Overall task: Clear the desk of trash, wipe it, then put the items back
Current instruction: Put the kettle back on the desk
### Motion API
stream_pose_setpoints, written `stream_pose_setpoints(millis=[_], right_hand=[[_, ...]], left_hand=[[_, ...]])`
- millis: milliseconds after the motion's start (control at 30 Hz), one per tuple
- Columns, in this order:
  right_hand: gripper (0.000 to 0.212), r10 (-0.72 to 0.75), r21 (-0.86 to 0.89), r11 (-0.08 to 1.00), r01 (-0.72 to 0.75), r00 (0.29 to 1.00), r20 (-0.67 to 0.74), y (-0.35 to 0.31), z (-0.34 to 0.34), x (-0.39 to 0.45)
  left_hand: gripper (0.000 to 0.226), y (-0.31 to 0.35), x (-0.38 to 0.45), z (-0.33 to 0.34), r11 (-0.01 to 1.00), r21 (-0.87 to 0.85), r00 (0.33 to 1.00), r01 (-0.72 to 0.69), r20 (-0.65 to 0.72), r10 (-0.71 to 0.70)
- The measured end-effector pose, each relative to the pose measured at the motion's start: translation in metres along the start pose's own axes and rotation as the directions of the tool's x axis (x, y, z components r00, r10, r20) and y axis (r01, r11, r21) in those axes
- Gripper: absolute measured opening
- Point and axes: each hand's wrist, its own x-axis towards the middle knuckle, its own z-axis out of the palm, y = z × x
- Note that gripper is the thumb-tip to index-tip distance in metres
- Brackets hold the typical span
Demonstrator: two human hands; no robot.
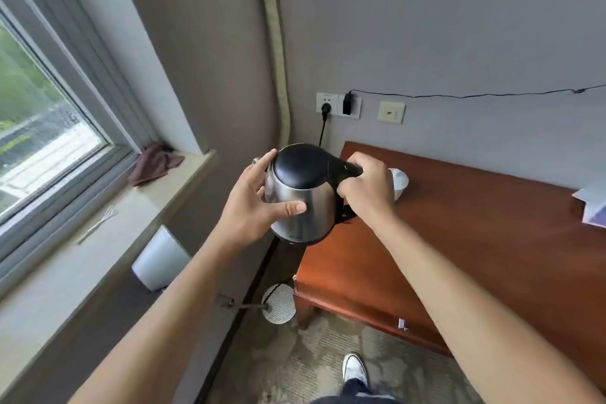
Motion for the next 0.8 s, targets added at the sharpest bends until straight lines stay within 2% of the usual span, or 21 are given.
stream_pose_setpoints(millis=[100, 200, 400, 533, 600, 800], right_hand=[[0.031, 0.063, -0.024, 0.998, -0.064, 0.998, -0.031, 0.042, -0.034, 0.023], [0.020, 0.108, -0.040, 0.993, -0.110, 0.993, -0.056, 0.083, -0.057, 0.041], [0.018, 0.245, -0.025, 0.969, -0.246, 0.969, -0.039, 0.150, -0.085, 0.063], [0.018, 0.303, -0.042, 0.952, -0.303, 0.953, 0.013, 0.181, -0.090, 0.068], [0.015, 0.317, -0.051, 0.948, -0.315, 0.948, 0.027, 0.193, -0.089, 0.069], [0.021, 0.359, -0.146, 0.927, -0.344, 0.929, 0.092, 0.225, -0.071, 0.076]], left_hand=[[0.118, -0.013, 0.034, 0.056, 0.999, -0.018, 0.997, 0.034, 0.068, -0.033], [0.116, -0.029, 0.060, 0.102, 0.997, -0.014, 0.990, 0.072, 0.121, -0.070], [0.114, -0.060, 0.092, 0.174, 0.993, 0.026, 0.974, 0.118, 0.194, -0.120], [0.114, -0.081, 0.102, 0.203, 0.983, 0.075, 0.958, 0.168, 0.224, -0.181], [0.112, -0.090, 0.103, 0.213, 0.978, 0.086, 0.953, 0.192, 0.222, -0.206], [0.113, -0.110, 0.102, 0.224, 0.958, 0.148, 0.943, 0.246, 0.191, -0.272]])
